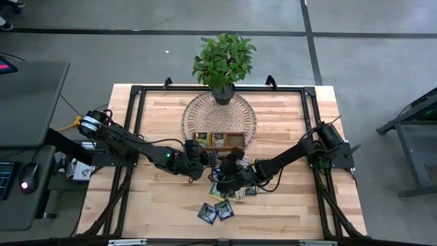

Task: Pick & Place Tea
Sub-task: Put the violet tea bag into the right section of the wooden organizer

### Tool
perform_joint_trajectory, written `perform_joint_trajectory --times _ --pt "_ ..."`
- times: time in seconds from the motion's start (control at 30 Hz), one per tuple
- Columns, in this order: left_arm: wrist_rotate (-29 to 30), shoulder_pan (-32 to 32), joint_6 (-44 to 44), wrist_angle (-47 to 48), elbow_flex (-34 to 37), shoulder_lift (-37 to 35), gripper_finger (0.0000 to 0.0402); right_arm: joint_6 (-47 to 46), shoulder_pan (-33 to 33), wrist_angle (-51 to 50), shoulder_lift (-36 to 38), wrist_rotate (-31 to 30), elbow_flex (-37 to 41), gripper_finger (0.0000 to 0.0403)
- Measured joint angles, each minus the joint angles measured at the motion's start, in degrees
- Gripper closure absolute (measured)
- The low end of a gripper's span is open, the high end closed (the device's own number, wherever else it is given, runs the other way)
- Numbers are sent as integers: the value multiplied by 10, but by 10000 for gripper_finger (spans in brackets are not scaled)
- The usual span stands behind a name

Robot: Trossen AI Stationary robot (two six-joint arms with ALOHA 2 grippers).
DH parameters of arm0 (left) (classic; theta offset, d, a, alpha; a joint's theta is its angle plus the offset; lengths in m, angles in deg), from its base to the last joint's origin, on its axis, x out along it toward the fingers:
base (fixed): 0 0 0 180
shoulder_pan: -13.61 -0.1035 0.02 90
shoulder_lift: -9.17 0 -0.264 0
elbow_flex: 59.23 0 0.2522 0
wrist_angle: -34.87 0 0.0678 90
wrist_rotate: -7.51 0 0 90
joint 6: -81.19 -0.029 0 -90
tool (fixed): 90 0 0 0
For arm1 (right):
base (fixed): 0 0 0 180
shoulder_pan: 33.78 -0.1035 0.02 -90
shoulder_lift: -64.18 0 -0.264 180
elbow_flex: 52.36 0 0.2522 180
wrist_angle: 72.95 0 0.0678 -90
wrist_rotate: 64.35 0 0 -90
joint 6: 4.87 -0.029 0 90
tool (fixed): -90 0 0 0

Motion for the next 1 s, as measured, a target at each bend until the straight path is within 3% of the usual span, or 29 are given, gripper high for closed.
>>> perform_joint_trajectory --times 0.4,1.0 --pt "-37 -27 -56 -68 0 0 402 19 26 -7 0 -10 0 178" --pt "-47 -26 -67 -60 0 0 402 13 7 8 0 -22 0 178"
